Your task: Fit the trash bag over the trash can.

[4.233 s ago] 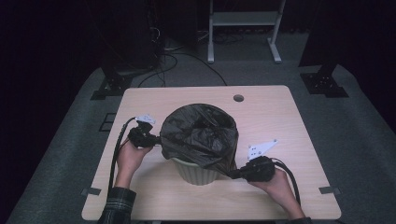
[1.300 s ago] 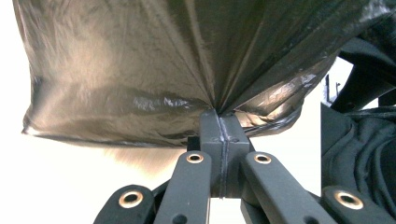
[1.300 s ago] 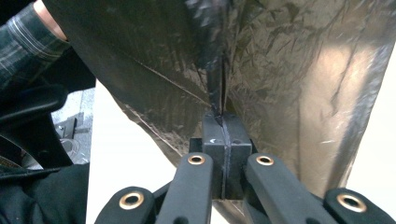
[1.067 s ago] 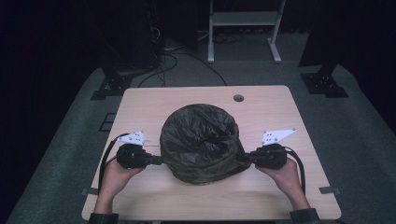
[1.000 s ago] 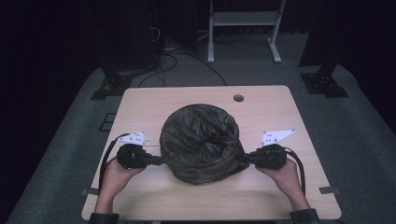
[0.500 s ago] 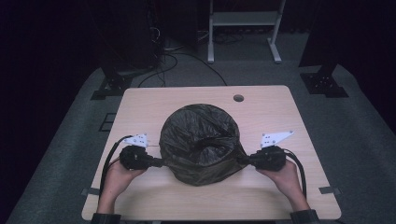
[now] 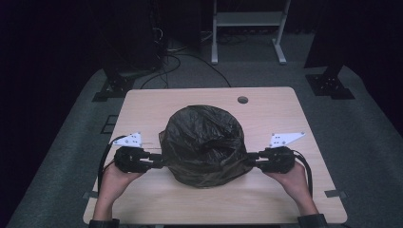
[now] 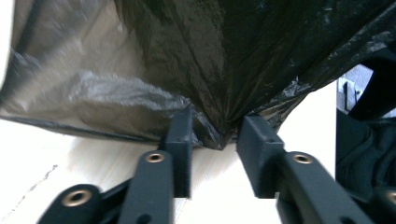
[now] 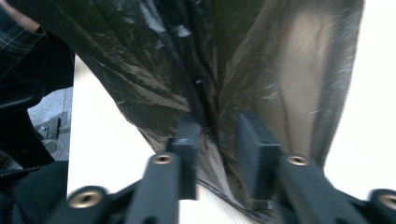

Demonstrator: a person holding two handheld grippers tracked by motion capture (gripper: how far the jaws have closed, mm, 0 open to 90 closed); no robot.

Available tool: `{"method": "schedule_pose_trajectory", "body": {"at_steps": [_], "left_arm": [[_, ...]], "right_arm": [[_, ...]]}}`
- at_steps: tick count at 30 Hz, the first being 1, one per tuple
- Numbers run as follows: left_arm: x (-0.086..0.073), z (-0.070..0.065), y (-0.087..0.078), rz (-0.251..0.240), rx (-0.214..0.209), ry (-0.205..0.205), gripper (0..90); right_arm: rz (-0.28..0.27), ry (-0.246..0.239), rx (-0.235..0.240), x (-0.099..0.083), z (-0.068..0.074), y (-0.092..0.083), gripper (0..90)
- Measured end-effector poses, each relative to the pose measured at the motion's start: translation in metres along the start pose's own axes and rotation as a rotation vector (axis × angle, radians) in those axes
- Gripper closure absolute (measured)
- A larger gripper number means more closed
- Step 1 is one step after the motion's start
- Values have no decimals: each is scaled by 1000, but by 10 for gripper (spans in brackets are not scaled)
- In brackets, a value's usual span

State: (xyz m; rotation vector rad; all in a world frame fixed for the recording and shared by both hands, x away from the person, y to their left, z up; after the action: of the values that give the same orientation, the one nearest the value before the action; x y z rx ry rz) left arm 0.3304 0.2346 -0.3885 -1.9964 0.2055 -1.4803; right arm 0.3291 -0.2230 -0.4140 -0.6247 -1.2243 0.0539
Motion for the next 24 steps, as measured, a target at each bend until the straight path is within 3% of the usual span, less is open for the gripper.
{"method": "schedule_pose_trajectory", "body": {"at_steps": [4, 7, 13, 18, 24], "left_arm": [[8, -6, -10, -45, 23, 14, 470], [12, -10, -13, -62, 20, 25, 420], [19, -16, -20, -106, 57, 38, 192], [34, -21, -27, -147, 51, 67, 181], [68, -21, -32, -171, 72, 89, 182]], "right_arm": [[-24, 8, -12, 6, 0, -9, 470], [-45, 10, -10, 13, 2, -14, 395], [-101, 12, -5, 26, 4, -24, 281], [-125, -11, -5, 39, 8, -29, 280], [-158, -28, -11, 57, 11, -31, 291]]}}
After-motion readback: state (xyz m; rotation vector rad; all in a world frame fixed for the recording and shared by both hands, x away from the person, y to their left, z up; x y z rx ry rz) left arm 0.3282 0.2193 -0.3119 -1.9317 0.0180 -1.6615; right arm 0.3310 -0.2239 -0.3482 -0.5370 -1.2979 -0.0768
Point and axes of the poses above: each handheld gripper's, and its own axes: y roughly forward along the jaws, x roughly out of its top, z roughly to its left, the point moved 1 cm from there along y, roughly forward along the jaws, and after that the axes turned 1 degree about -z, right-handed, at the moved point
